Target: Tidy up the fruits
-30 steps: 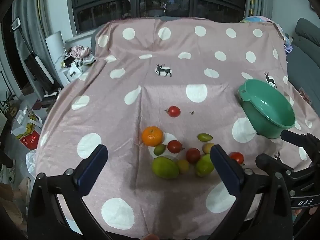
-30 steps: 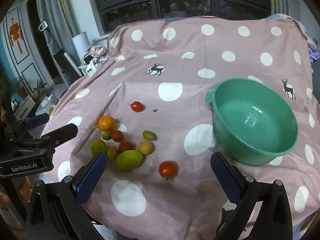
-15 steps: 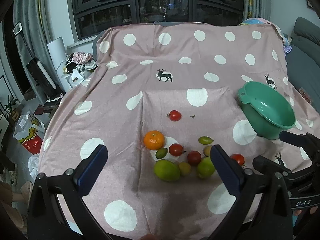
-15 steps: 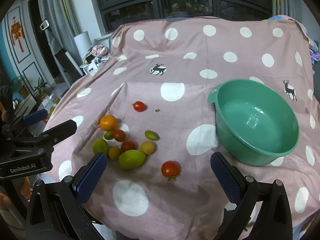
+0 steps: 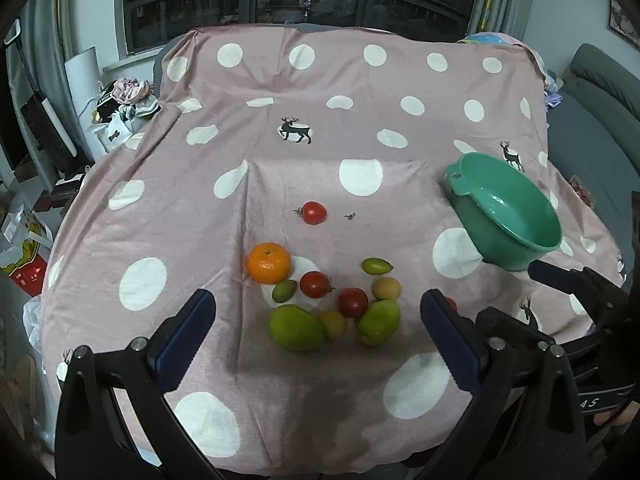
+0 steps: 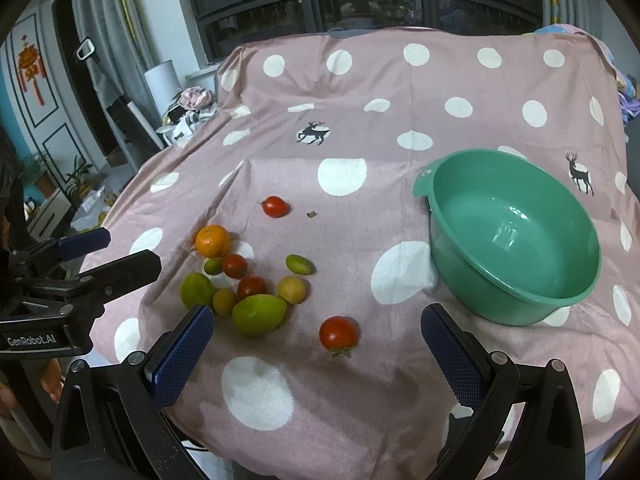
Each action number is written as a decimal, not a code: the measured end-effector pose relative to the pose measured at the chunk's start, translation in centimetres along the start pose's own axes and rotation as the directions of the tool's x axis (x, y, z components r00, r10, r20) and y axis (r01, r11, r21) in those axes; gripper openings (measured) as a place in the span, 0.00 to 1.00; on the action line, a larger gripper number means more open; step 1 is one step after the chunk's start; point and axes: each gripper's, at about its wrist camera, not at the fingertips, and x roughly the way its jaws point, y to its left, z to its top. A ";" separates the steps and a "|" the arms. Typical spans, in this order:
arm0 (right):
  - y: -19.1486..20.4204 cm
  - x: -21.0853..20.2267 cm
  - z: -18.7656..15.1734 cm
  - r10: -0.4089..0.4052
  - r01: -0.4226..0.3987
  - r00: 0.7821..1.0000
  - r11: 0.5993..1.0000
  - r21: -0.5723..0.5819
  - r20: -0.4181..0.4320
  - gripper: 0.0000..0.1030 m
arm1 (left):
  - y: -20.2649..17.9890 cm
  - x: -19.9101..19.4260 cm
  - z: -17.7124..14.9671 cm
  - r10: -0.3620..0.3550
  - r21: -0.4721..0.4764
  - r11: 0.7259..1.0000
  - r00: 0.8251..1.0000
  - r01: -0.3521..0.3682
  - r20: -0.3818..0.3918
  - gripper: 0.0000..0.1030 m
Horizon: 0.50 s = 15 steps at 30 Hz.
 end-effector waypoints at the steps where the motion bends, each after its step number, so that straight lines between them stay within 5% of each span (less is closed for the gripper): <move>1: 0.0 0.0 0.0 0.000 0.000 1.000 1.000 0.001 -0.001 1.00 | 0.0 0.0 0.0 -0.001 -0.001 1.000 1.000 0.001 0.000 1.00; 15: 0.0 0.0 -0.1 0.002 -0.002 1.000 1.000 0.000 0.002 1.00 | 0.1 -0.1 0.0 0.012 0.004 1.000 1.000 -0.012 -0.003 1.00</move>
